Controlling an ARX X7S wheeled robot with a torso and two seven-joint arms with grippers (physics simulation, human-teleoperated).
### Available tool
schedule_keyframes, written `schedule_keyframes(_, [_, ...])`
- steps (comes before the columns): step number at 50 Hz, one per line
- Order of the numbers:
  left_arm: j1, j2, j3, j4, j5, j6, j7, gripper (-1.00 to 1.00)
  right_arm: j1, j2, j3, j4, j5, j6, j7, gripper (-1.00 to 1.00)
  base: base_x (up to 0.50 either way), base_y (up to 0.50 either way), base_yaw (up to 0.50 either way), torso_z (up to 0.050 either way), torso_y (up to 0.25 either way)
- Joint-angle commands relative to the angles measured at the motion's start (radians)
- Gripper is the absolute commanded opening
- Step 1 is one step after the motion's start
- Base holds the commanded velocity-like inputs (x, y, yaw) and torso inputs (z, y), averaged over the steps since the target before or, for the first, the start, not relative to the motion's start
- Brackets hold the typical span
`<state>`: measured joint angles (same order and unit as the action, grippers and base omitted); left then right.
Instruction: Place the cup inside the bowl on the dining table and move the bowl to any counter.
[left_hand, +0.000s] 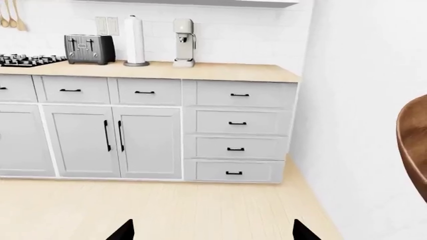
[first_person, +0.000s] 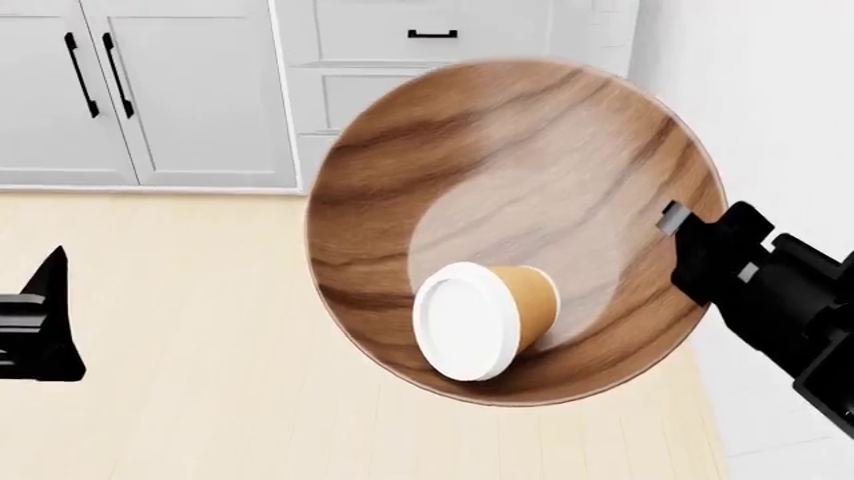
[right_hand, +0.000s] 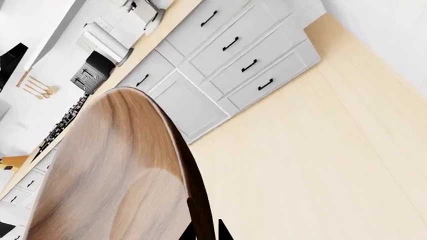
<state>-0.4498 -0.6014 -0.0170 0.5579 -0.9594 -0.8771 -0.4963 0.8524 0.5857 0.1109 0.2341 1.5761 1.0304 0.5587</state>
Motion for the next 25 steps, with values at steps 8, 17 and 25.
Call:
schedule_keyframes(8, [-0.006,0.006,0.016,-0.013,0.012,0.012,0.005,1.0,0.015,0.004,0.004,0.002,0.012,-0.012,-0.017,-1.0,0.5,0.0,0.0,0.0,0.001])
schedule_keyframes(17, [-0.032,0.016,0.043,-0.042,0.031,0.019,0.02,1.0,0.024,0.012,0.004,0.01,0.009,-0.016,-0.027,-1.0,0.5,0.0,0.0,0.0,0.001])
schedule_keyframes(25, [-0.043,0.005,0.041,-0.036,0.022,0.009,0.016,1.0,0.02,0.012,0.004,0.008,0.019,-0.014,-0.031,-1.0,0.5,0.0,0.0,0.0,0.001])
